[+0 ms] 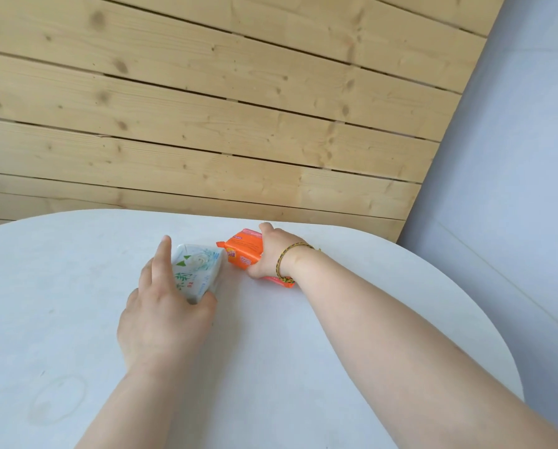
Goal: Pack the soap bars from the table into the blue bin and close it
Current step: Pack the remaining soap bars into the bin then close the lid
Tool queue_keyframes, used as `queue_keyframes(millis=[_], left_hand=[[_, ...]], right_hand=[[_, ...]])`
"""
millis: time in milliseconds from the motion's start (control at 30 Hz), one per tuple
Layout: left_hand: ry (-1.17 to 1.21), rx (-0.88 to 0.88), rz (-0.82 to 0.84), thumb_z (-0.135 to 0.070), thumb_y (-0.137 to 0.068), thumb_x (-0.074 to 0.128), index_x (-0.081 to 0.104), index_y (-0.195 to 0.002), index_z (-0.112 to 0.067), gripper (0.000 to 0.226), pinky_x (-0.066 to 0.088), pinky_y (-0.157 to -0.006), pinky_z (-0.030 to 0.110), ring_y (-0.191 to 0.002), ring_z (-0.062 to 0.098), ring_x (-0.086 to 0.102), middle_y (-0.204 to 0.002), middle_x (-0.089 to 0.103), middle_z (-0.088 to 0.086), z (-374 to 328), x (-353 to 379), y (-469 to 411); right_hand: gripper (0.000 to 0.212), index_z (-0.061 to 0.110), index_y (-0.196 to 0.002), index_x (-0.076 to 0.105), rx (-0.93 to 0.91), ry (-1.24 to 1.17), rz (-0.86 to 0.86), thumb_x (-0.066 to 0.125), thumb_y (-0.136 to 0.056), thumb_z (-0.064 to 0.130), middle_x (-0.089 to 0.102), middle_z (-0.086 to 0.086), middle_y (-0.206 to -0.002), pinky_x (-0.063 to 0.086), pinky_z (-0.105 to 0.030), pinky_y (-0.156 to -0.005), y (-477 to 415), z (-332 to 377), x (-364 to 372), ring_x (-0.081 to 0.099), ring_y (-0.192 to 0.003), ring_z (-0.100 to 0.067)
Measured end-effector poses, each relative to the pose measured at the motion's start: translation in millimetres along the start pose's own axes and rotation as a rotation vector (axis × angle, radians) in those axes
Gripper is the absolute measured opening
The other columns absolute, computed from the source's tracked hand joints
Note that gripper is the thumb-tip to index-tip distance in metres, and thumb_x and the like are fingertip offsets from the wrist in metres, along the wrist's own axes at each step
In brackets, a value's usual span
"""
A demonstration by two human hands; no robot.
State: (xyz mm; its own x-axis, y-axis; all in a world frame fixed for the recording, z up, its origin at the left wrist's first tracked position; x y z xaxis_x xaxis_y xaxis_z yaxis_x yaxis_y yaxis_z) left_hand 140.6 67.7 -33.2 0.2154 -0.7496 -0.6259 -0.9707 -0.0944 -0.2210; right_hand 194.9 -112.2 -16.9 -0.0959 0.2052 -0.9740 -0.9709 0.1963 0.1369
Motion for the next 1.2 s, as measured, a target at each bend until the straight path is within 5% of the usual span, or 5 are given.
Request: queue_keyframes(millis=[333, 500, 633, 800, 1200], left_hand=[[0.881, -0.205, 0.248, -0.014, -0.076, 0.066, 0.034, -0.133, -0.032, 0.067, 0.037, -0.07, 0.027, -0.096, 0.02, 0.05, -0.117, 0.047, -0.008, -47, 11, 46], [0.965, -0.072, 0.436, -0.016, -0.073, 0.069, 0.041, -0.127, -0.036, 0.064, 0.043, -0.066, 0.025, -0.095, 0.015, 0.055, -0.106, 0.055, -0.013, -108, 28, 99], [0.929, 0.089, 0.613, -0.011, -0.072, 0.071, 0.042, -0.118, -0.045, 0.064, 0.046, -0.06, 0.017, -0.091, -0.002, 0.056, -0.102, 0.055, -0.022, -153, 53, 157], [0.839, 0.199, 0.801, -0.01, -0.072, 0.07, 0.033, -0.125, -0.047, 0.075, 0.043, -0.053, -0.001, -0.089, -0.006, 0.056, -0.106, 0.054, -0.019, -176, 92, 224], [0.515, 0.391, 1.113, -0.014, -0.072, 0.072, 0.024, -0.107, -0.065, 0.078, 0.046, -0.061, 0.001, -0.091, -0.026, 0.047, -0.108, 0.042, -0.037, -154, 216, 298]], right_hand=[[0.018, 0.016, -0.087, 0.056, 0.181, -1.018, -0.052, 0.054, -0.082, 0.033, 0.06, -0.003, -0.081, 0.046, -0.027, -0.062, 93, -85, -44, 0.057, -0.066, -0.017], [0.055, 0.009, -0.097, 0.06, 0.204, -1.472, 0.049, 0.062, -0.068, 0.055, 0.067, -0.008, -0.076, 0.052, -0.037, -0.075, 170, -144, -53, 0.063, -0.071, -0.022], [0.09, 0.016, -0.093, 0.058, 0.107, -1.429, -0.067, 0.087, -0.015, 0.051, 0.072, 0.0, -0.065, 0.058, -0.03, -0.055, 247, -201, -55, 0.069, -0.06, -0.015], [0.029, 0.016, -0.106, 0.049, 0.446, -1.187, -0.325, 0.062, -0.081, 0.013, 0.062, -0.003, -0.081, 0.052, -0.031, -0.062, 338, -298, -29, 0.064, -0.063, -0.015], [0.029, 0.013, -0.111, 0.054, 0.844, -0.706, -0.227, 0.054, -0.086, 0.028, 0.065, -0.007, -0.1, 0.047, -0.027, -0.07, 361, -381, 144, 0.058, -0.086, -0.021]])
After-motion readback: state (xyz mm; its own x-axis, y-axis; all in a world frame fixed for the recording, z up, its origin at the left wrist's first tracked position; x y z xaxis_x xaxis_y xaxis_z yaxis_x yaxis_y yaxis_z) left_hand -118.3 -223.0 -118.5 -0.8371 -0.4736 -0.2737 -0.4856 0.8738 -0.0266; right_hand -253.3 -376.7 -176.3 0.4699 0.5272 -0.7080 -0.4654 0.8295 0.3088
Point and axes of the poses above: each hand's wrist, its own y-axis away from the middle knuckle, its own x-axis out of the palm, z = x × y, the point moved 5 cm from there along -y, towards the middle knuckle
